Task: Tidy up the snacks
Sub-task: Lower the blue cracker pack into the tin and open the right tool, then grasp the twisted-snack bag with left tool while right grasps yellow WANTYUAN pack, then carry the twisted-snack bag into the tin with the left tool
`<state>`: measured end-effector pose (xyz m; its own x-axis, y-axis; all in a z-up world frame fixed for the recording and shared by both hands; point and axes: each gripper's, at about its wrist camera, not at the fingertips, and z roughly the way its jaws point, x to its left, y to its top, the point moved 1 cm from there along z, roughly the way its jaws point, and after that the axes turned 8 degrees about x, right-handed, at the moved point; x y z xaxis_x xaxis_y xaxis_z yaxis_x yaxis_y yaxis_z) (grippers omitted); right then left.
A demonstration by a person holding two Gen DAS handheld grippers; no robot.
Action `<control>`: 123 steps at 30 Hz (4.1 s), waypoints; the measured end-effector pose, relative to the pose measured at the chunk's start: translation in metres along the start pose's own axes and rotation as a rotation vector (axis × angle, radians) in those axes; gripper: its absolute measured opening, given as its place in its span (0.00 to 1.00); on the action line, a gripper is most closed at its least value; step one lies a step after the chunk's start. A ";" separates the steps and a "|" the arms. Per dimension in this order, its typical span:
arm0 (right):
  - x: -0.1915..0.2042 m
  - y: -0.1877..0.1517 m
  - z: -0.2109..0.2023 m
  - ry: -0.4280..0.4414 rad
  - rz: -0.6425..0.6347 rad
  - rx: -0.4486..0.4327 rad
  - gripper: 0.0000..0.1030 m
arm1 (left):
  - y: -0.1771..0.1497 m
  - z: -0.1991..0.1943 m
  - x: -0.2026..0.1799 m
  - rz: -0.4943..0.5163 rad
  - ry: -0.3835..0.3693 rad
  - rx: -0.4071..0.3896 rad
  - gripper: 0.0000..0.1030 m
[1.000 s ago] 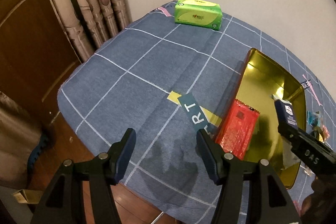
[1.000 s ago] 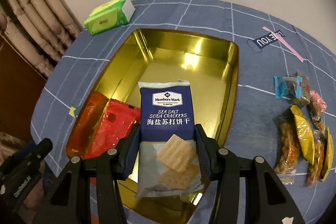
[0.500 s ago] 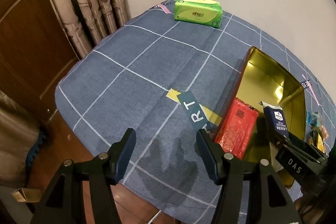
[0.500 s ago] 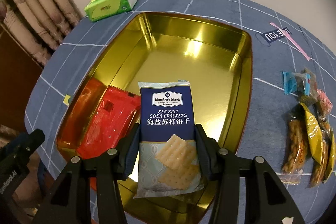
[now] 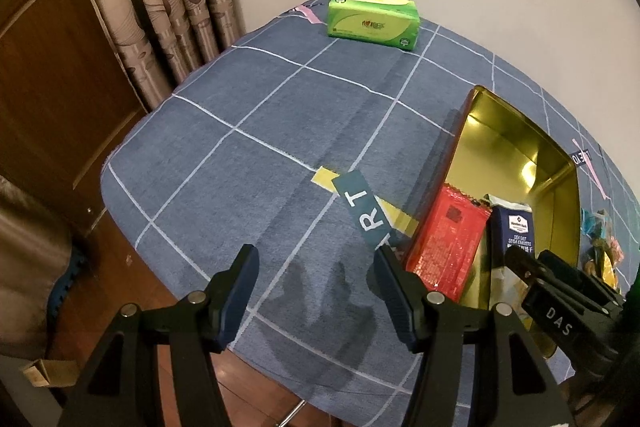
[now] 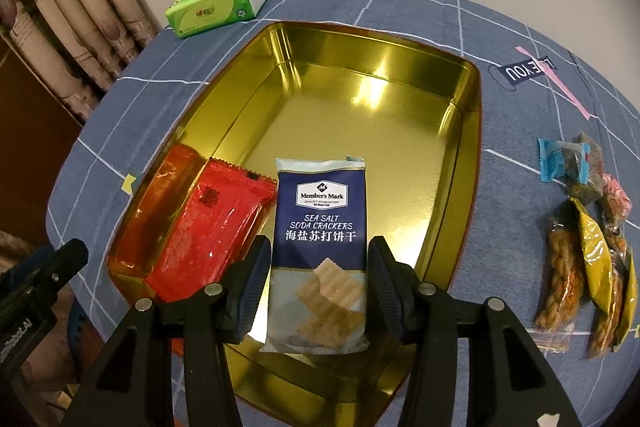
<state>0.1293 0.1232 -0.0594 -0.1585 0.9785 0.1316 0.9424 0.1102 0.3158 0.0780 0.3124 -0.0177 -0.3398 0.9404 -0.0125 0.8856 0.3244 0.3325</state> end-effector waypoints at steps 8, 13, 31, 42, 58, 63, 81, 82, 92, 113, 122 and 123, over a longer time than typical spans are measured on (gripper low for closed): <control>-0.013 -0.008 -0.028 0.040 -0.031 -0.050 0.53 | -0.002 -0.002 -0.012 0.053 0.007 -0.014 0.59; -0.041 -0.021 -0.054 0.039 -0.042 -0.094 0.53 | -0.006 -0.006 -0.023 0.100 0.011 -0.025 0.59; -0.268 -0.088 -0.087 -0.128 0.282 -0.088 0.61 | -0.015 -0.022 -0.055 0.178 0.020 -0.054 0.59; -0.301 -0.106 -0.061 -0.072 0.369 -0.051 0.64 | -0.042 -0.048 -0.141 0.329 -0.082 -0.057 0.59; -0.314 -0.119 -0.053 -0.129 0.318 -0.077 0.56 | -0.085 -0.005 -0.258 0.496 -0.221 0.076 0.60; -0.322 -0.122 -0.055 -0.125 0.330 -0.096 0.55 | -0.094 -0.003 -0.276 0.537 -0.234 0.074 0.60; -0.324 -0.126 -0.057 -0.100 0.320 -0.117 0.58 | -0.091 0.025 -0.339 0.594 -0.265 0.134 0.60; -0.324 -0.126 -0.057 -0.100 0.319 -0.117 0.58 | -0.089 0.028 -0.341 0.588 -0.268 0.135 0.60; -0.323 -0.126 -0.056 -0.103 0.317 -0.115 0.59 | -0.074 0.042 -0.348 0.567 -0.267 0.144 0.59; -0.315 -0.121 -0.053 -0.171 0.293 -0.092 0.60 | -0.090 0.028 -0.317 0.627 -0.252 0.150 0.38; -0.310 -0.120 -0.050 -0.212 0.286 -0.080 0.60 | -0.095 0.006 -0.299 0.643 -0.269 0.125 0.38; -0.310 -0.121 -0.050 -0.212 0.285 -0.080 0.60 | -0.096 0.003 -0.298 0.647 -0.270 0.119 0.38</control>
<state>0.0500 -0.2023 -0.0913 0.1794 0.9833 0.0293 0.9128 -0.1775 0.3679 0.0952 0.0012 -0.0487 0.3431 0.9354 -0.0856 0.9167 -0.3137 0.2474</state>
